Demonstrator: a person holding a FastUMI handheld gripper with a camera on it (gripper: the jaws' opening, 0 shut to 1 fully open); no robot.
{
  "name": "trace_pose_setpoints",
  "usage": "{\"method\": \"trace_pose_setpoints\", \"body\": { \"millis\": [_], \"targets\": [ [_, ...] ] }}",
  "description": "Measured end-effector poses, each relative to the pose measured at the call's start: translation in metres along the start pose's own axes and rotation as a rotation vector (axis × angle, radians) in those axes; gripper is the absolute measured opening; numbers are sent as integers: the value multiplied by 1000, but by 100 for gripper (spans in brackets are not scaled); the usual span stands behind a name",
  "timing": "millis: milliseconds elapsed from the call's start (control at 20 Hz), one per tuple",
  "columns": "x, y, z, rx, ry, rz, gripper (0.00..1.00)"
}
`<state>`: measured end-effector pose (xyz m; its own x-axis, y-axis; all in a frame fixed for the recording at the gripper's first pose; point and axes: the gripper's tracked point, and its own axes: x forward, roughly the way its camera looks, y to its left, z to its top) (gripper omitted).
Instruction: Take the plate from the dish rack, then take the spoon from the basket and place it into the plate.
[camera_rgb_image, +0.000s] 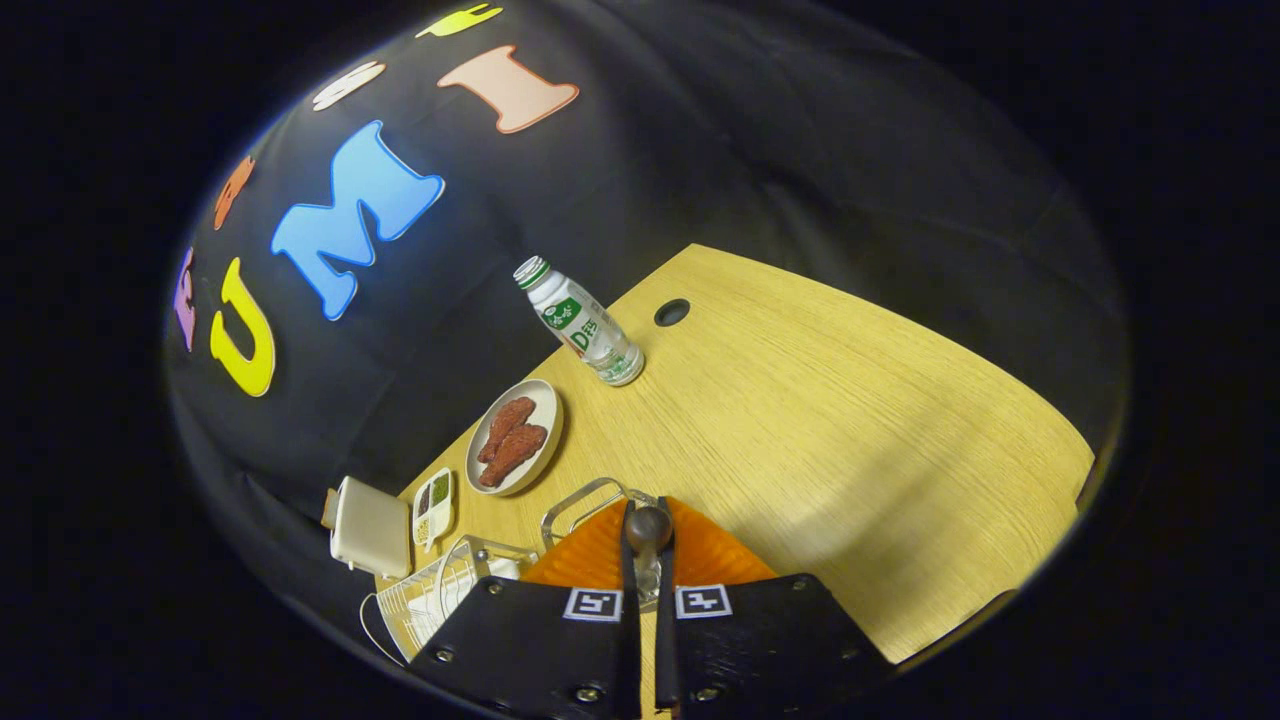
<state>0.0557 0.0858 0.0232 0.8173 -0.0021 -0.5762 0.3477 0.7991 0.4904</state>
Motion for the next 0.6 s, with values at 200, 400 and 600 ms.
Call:
{"method": "trace_pose_setpoints", "body": {
  "millis": [200,400,600],
  "targets": [
    [0,5,7,-46,-6,4,5],
    [-9,13,24,-85,-28,9,5],
    [-31,21,43,-123,-52,7,5]
  ]
}}
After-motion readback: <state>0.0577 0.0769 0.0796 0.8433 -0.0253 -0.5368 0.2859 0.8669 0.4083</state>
